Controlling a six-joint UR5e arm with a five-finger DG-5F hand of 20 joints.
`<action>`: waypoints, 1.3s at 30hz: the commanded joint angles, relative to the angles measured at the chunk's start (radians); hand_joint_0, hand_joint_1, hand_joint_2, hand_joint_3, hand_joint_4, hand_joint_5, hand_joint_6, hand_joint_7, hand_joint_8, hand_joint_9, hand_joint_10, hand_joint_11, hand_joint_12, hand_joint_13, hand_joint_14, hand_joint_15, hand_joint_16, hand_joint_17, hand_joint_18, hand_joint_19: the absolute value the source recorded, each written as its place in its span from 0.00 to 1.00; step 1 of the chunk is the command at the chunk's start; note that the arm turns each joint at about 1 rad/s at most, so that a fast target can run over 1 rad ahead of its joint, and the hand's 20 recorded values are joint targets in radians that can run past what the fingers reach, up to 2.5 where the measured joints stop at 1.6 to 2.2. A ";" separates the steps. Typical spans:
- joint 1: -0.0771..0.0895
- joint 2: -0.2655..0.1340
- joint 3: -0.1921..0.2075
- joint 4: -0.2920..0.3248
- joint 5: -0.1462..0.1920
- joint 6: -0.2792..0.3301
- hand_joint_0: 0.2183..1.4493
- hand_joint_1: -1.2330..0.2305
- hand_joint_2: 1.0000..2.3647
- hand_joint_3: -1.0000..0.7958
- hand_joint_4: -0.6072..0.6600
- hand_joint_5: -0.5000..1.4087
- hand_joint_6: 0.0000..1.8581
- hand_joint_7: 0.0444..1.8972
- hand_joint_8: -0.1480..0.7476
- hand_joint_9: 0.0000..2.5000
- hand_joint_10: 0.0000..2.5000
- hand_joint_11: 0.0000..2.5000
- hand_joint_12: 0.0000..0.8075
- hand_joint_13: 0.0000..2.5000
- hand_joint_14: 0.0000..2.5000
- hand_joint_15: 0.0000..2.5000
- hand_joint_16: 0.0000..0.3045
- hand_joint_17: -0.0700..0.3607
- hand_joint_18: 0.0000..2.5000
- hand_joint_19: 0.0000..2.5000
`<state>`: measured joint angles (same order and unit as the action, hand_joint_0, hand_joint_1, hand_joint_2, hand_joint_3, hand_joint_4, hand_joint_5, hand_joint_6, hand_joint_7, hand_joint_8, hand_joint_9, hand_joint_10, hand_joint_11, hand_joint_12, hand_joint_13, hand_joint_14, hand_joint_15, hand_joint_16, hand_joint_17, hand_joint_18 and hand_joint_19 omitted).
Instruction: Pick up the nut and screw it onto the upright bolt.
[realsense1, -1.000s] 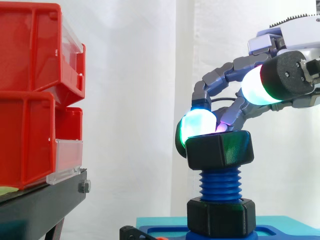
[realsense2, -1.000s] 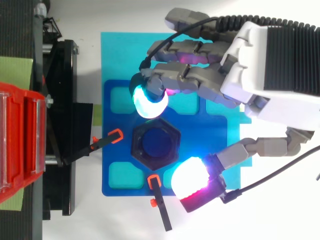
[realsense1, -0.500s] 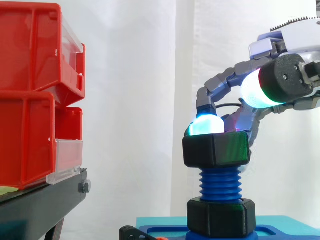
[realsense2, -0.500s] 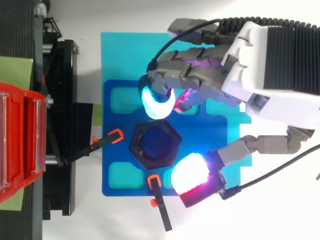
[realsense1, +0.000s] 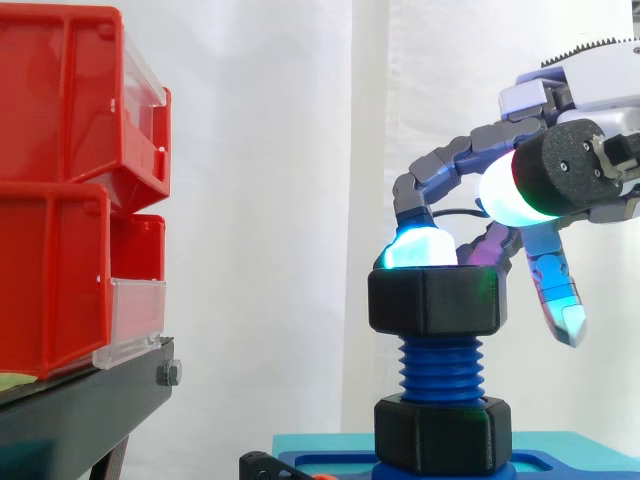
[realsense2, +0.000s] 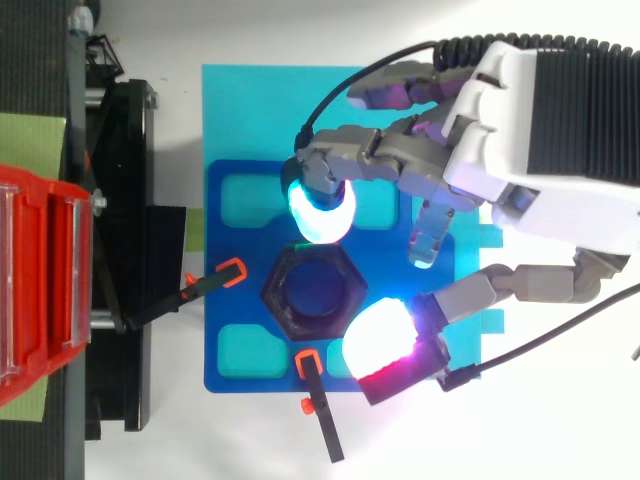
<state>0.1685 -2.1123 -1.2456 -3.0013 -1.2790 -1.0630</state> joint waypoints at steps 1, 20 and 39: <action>0.000 0.000 0.000 0.002 0.001 0.000 0.20 0.49 0.00 0.28 0.51 0.31 0.27 0.64 0.31 0.67 0.00 0.05 0.32 0.39 0.00 0.00 0.11 0.33 0.26 0.03; -0.018 0.017 0.000 -0.087 -0.003 -0.021 0.21 0.49 0.00 0.28 0.51 0.33 0.27 0.73 0.36 0.81 0.01 0.12 0.22 0.55 0.00 0.03 0.07 0.27 0.44 0.13; -0.026 0.120 0.028 -0.192 0.003 -0.026 0.16 0.61 0.00 0.28 0.66 0.21 0.27 0.37 0.47 0.50 0.00 0.03 0.44 0.34 0.00 0.03 0.18 0.45 0.28 0.13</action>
<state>0.1427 -1.9959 -1.2289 -3.1949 -1.2756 -1.0895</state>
